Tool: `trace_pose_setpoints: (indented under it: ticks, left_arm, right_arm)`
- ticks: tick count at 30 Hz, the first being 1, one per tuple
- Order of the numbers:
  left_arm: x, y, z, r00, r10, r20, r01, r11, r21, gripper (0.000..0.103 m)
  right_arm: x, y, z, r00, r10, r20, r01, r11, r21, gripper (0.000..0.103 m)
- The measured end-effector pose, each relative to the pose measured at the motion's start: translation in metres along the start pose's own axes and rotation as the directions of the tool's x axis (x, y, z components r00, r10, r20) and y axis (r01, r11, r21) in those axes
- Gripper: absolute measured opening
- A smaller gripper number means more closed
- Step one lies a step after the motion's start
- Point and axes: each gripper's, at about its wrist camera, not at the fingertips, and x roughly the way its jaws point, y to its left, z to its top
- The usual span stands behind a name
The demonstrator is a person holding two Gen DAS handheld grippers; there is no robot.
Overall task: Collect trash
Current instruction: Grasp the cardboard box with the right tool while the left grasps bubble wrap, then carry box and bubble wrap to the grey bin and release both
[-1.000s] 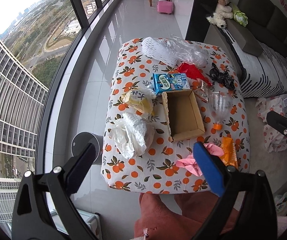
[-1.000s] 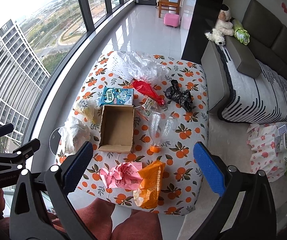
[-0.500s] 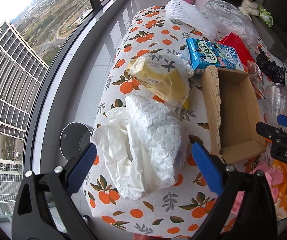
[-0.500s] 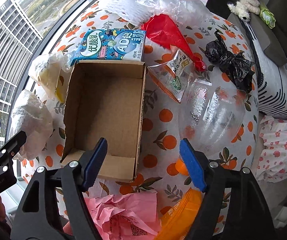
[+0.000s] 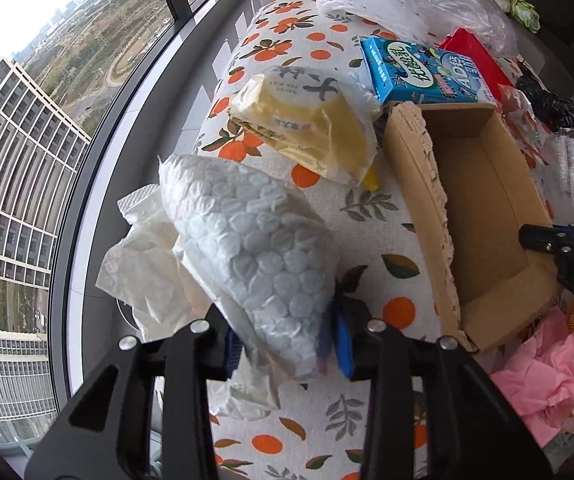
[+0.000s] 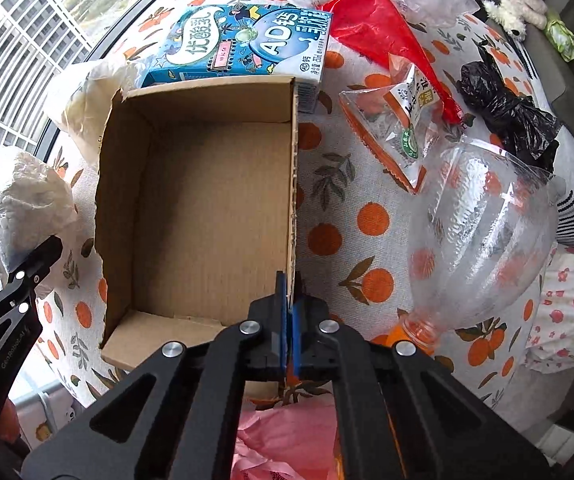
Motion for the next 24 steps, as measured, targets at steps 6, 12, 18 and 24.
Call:
trace_pose_setpoints:
  ticks: [6, 12, 18, 24]
  left_arm:
    - [-0.026, 0.014, -0.009, 1.000, -0.001, 0.017, 0.002, 0.999, -0.042, 0.035]
    - [-0.064, 0.038, -0.032, 0.999, 0.025, 0.030, -0.019, 0.978, -0.206, 0.035]
    - [-0.076, 0.131, -0.069, 0.996, 0.094, 0.007, -0.084, 0.912, -0.402, 0.035]
    - [-0.036, 0.258, -0.106, 0.991, 0.126, -0.054, -0.137, 0.877, -0.460, 0.035]
  right_arm:
    - [-0.037, -0.010, -0.005, 0.998, 0.025, 0.052, -0.024, 1.000, -0.018, 0.001]
    - [-0.079, 0.010, 0.001, 0.992, 0.091, 0.087, -0.082, 0.991, -0.101, 0.001]
    - [-0.083, 0.114, 0.025, 0.978, 0.192, 0.085, -0.160, 0.942, -0.294, 0.001]
    - [-0.035, 0.269, 0.059, 0.978, 0.206, 0.036, -0.175, 0.899, -0.402, 0.001]
